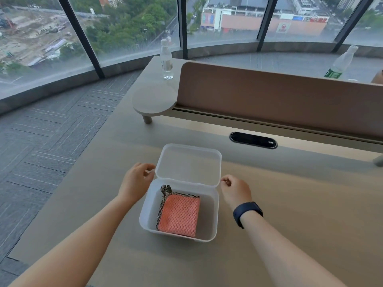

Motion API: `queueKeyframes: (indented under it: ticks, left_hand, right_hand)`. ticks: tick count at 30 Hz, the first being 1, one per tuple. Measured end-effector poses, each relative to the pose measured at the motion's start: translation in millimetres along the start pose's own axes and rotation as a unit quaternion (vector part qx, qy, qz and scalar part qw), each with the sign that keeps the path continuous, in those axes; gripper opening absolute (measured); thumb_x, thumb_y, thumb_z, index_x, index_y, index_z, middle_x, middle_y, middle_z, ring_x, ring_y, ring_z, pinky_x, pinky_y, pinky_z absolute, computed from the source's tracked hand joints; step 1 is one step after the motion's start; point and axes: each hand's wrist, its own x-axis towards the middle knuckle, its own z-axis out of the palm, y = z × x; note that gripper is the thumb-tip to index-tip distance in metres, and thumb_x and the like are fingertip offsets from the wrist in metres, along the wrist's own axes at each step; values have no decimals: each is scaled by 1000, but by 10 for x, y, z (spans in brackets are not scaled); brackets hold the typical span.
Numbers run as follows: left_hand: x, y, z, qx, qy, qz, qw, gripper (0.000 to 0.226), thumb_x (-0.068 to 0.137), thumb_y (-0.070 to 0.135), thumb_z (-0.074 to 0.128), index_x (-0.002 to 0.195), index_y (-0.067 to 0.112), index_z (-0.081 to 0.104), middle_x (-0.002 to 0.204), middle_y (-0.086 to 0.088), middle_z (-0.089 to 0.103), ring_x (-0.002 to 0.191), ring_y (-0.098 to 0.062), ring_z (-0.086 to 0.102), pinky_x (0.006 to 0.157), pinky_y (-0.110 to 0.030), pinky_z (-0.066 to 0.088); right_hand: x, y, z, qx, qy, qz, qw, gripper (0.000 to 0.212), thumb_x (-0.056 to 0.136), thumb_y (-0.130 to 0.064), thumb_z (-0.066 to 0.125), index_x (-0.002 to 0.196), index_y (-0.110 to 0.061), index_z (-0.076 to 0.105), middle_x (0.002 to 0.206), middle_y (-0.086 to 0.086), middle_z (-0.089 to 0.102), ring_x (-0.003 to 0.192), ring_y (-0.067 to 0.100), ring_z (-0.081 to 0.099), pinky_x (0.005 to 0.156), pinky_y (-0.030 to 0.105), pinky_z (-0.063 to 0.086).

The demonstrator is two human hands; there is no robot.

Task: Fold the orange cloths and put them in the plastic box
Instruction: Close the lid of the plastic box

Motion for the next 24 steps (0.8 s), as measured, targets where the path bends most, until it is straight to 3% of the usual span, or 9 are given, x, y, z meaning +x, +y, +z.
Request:
queueKeyframes:
  ticks: [5,11,14,17,20,24]
  left_hand:
    - [208,-65,86,-50,-47,-124,990,30,91,17,57,118,6,64,113,-9,68,100,-25,63,93,-36,47]
    - [237,-69,238,-133,-66,-194,970,22,91,17,56,101,8,73,83,-5,68,66,-15,57,72,-31,49]
    - [229,-57,272,-160,-58,-211,963,19,90,15,58,100,8,73,82,-4,68,66,-13,56,70,-28,46]
    - [223,-59,285,-192,-50,-227,954,19,89,13,59,102,7,73,82,-4,68,68,-14,58,73,-31,50]
    - [198,-56,284,-217,-48,-233,947,20,90,13,60,105,7,72,89,-6,70,74,-17,62,81,-35,54]
    - [163,-25,259,-252,-35,-220,942,19,89,8,60,106,9,69,87,-4,69,65,-12,59,65,-27,49]
  right_hand:
    - [117,107,54,53,-28,98,993,21,86,-19,49,86,-8,67,80,12,70,61,23,56,61,30,46]
    - [108,96,141,118,-48,135,983,32,87,-28,48,85,0,64,68,8,57,54,21,43,58,33,40]
    - [109,90,173,126,-44,134,982,31,84,-26,48,80,2,60,67,8,51,54,19,39,56,32,37]
    - [94,76,158,134,-45,137,980,26,85,-21,49,69,-6,63,65,5,58,51,21,42,55,32,40]
    - [71,64,140,146,-48,135,979,24,87,-19,50,73,-6,65,67,5,59,52,21,43,56,32,41]
    - [30,21,107,177,-40,135,974,20,91,-16,51,84,-6,67,71,3,62,48,20,45,56,32,45]
